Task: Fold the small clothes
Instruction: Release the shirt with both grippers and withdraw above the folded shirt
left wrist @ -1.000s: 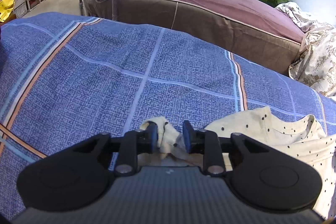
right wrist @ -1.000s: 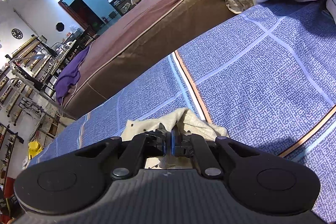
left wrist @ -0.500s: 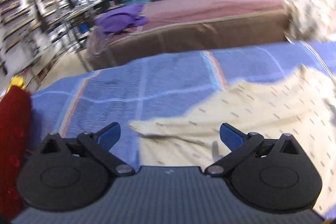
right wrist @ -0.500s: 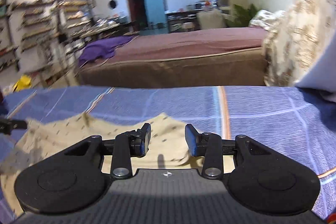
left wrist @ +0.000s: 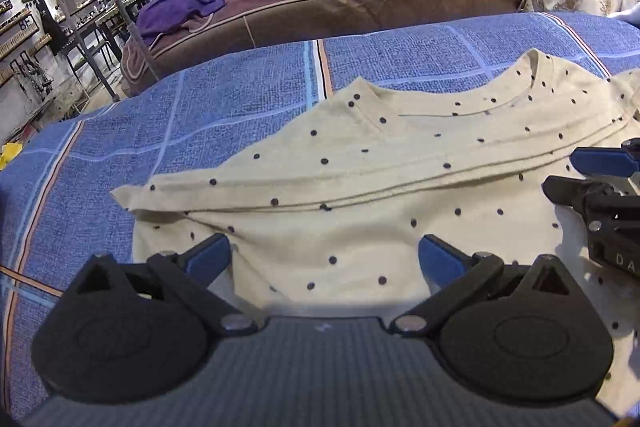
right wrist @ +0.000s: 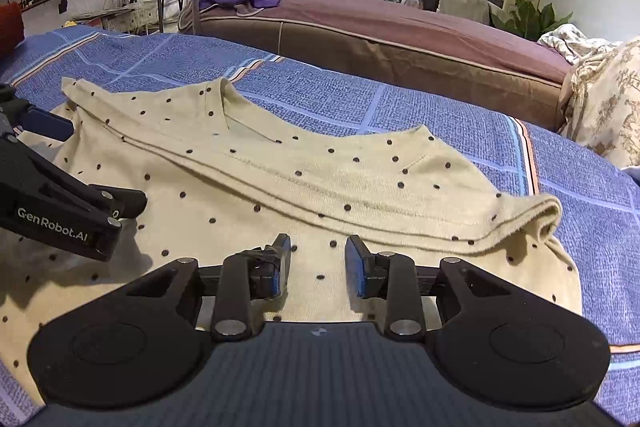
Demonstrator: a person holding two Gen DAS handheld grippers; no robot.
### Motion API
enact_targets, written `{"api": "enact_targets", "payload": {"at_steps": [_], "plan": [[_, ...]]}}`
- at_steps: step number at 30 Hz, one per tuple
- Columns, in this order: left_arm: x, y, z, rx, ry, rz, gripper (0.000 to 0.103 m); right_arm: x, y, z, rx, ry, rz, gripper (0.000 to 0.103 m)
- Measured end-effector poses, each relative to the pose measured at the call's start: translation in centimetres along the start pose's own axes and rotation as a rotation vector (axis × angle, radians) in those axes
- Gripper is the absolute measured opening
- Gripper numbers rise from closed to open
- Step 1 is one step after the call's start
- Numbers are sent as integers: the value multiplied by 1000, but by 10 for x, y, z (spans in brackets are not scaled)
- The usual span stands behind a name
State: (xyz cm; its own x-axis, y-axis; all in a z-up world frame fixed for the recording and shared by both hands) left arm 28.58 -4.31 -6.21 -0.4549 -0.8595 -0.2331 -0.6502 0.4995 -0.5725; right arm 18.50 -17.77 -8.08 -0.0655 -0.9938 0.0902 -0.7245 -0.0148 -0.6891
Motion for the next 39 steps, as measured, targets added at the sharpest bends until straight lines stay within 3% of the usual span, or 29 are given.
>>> {"api": "enact_targets", "payload": {"at_steps": [7,9,12,15,20,23,26,29,33,35,38,39], "plan": [[-14,-33,28,3,-9,-67,103,12,-33,33,5,16,33,62],[-27,-41,31,22,-65,-114,103,19,-44,35,31,48,34,62],[-58,-46,32,56,-179,-186,103,40,-57,35,72,104,90,71],[-96,-39,36,1,-271,-245,103,63,-59,27,56,156,166,73],[-135,-10,9,10,-261,-333,103,79,-43,-11,143,159,277,76],[-131,15,-14,20,-195,-334,103,64,-27,-32,182,142,231,77],[-113,40,-33,1,-140,-293,103,38,-13,-18,77,23,112,59],[-96,66,-55,3,-124,-251,103,30,-4,10,-47,8,91,58],[-90,99,-79,-10,-146,-218,103,43,-27,28,-14,69,57,58],[-95,116,-88,-27,-145,-226,103,68,-43,33,20,178,116,57],[-103,133,-100,-11,-105,-230,103,102,-59,19,89,335,237,69],[-105,134,-102,-2,-101,-229,103,108,-59,11,109,320,276,76]]}}
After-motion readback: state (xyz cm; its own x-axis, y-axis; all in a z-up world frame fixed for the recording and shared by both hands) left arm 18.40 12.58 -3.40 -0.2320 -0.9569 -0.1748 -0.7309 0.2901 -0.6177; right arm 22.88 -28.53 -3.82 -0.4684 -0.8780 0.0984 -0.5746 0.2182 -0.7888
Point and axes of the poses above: each gripper's, at about its wrist camera, not at the fingertips, and z roughly the way its jaws point, x to its right, y to its underside, the point moved 3 cm from there along z, roughly the way its jaws point, and after that the axes turned 4 degrees about -x, right-handed, at the moved point
